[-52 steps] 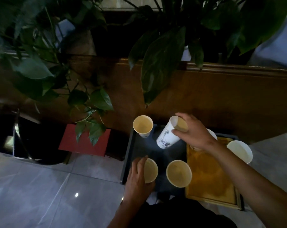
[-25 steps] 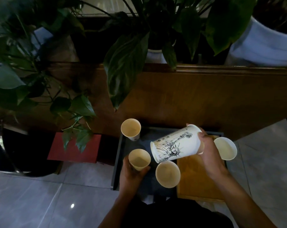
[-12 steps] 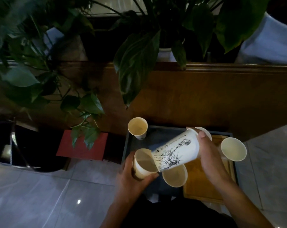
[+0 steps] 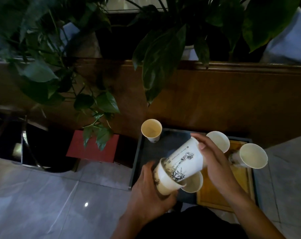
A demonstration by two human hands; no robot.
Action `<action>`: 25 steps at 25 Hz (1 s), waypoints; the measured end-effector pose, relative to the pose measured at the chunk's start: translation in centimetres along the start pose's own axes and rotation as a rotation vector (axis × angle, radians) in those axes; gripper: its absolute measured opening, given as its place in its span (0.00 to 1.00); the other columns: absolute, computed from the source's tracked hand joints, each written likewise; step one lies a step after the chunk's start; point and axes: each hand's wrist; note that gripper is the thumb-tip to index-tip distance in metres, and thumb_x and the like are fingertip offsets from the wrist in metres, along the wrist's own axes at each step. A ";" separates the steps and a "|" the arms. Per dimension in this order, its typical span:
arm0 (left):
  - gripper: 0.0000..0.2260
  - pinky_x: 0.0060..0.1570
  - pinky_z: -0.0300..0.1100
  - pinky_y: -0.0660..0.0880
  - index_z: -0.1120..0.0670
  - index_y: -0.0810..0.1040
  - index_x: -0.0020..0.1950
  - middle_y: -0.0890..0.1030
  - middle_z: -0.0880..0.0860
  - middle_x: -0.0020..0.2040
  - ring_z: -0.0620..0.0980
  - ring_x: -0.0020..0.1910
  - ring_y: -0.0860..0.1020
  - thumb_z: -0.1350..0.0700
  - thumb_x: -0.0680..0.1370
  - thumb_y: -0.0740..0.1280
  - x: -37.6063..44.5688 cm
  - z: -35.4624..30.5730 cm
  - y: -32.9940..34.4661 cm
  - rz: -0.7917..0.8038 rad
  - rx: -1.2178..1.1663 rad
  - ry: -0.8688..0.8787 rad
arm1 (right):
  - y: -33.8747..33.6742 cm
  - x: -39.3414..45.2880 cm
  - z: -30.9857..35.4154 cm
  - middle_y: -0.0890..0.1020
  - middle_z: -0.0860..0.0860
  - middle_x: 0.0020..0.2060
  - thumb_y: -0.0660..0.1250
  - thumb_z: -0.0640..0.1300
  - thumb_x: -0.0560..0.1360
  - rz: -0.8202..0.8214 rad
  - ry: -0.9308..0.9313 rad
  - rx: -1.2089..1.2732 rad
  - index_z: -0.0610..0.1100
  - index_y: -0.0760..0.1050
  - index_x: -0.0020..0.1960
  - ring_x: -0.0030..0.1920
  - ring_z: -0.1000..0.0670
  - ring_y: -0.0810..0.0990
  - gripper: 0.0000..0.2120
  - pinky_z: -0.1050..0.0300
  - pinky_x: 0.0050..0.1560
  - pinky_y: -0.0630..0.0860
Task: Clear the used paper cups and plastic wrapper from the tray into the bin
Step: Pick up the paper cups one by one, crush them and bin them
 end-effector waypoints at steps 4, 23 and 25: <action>0.38 0.46 0.31 0.75 0.36 0.62 0.70 0.68 0.35 0.58 0.36 0.54 0.74 0.28 0.64 0.71 -0.3 0.0 -0.4 0.017 0.106 0.055 | 0.5 -0.6 -0.3 0.83 0.64 0.56 0.65 0.50 0.76 0.065 -0.028 0.007 0.60 0.81 0.61 0.58 0.65 0.79 0.15 0.74 0.52 0.73; 0.39 0.46 0.40 0.81 0.33 0.63 0.70 0.75 0.34 0.59 0.36 0.55 0.78 0.27 0.63 0.73 -1.0 -0.3 -1.1 -0.051 0.010 0.043 | 2.6 -2.4 -1.2 0.79 0.59 0.61 0.63 0.59 0.74 0.261 -0.073 -0.097 0.60 0.76 0.66 0.64 0.56 0.77 0.21 0.56 0.59 0.74; 0.38 0.45 0.39 0.81 0.33 0.64 0.70 0.75 0.34 0.59 0.35 0.55 0.78 0.27 0.63 0.73 -1.1 -0.5 -1.2 -0.057 0.002 0.043 | 2.9 -2.6 -1.2 0.79 0.59 0.61 0.63 0.60 0.75 0.276 -0.086 -0.128 0.60 0.76 0.67 0.64 0.55 0.77 0.21 0.55 0.60 0.74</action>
Point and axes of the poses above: each hand's wrist, its own x-axis towards the middle knuckle, its own y-axis out of the palm, z = x × y
